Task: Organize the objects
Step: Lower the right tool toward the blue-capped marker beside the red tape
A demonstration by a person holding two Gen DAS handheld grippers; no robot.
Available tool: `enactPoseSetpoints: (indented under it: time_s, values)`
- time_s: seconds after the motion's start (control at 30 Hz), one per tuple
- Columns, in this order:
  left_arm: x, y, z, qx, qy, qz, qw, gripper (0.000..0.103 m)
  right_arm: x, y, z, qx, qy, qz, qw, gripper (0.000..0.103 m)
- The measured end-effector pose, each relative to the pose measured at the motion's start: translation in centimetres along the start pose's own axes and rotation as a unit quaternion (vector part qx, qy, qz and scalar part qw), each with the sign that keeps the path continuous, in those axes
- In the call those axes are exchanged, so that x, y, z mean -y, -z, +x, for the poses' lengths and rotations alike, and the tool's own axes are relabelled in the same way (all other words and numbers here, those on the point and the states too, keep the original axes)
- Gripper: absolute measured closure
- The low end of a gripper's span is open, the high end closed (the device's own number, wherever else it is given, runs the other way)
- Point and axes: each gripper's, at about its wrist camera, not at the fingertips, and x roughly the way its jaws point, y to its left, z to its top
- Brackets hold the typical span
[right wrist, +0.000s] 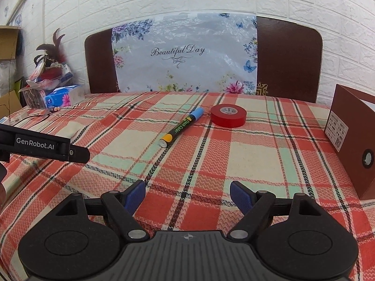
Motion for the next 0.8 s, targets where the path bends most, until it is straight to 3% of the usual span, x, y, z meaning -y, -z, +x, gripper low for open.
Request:
enactPoseSetpoints:
  time_s: [0.27, 0.37, 0.5, 0.7, 0.8]
  values:
    - [-0.9, 0.3, 0.5, 0.018, 0.018, -0.017, 0.9995, 0.008, 0.2, -0.1, 0.9, -0.008, 0.006, -0.004, 1.000, 0.025]
    - [-1.3, 0.8, 2.0, -0.006, 0.014, -0.027, 0.9995, 0.008, 0.6, -0.4, 1.2, -0.008, 0.009, -0.006, 1.000, 0.025]
    - [-2.1, 1.3, 3.0, -0.007, 0.012, -0.032, 0.9994, 0.008, 0.5, -0.6, 1.9, -0.010, 0.014, -0.008, 1.000, 0.025]
    - [-1.8, 2.7, 3.6, 0.039, -0.001, 0.001, 0.9992, 0.001, 0.5, -1.2, 3.7, -0.010, 0.022, -0.023, 0.999, 0.025]
    - [-1.9, 2.6, 3.8, 0.049, 0.012, 0.004, 0.9987, 0.000, 1.0, -1.5, 4.7, -0.008, 0.016, -0.011, 1.000, 0.025]
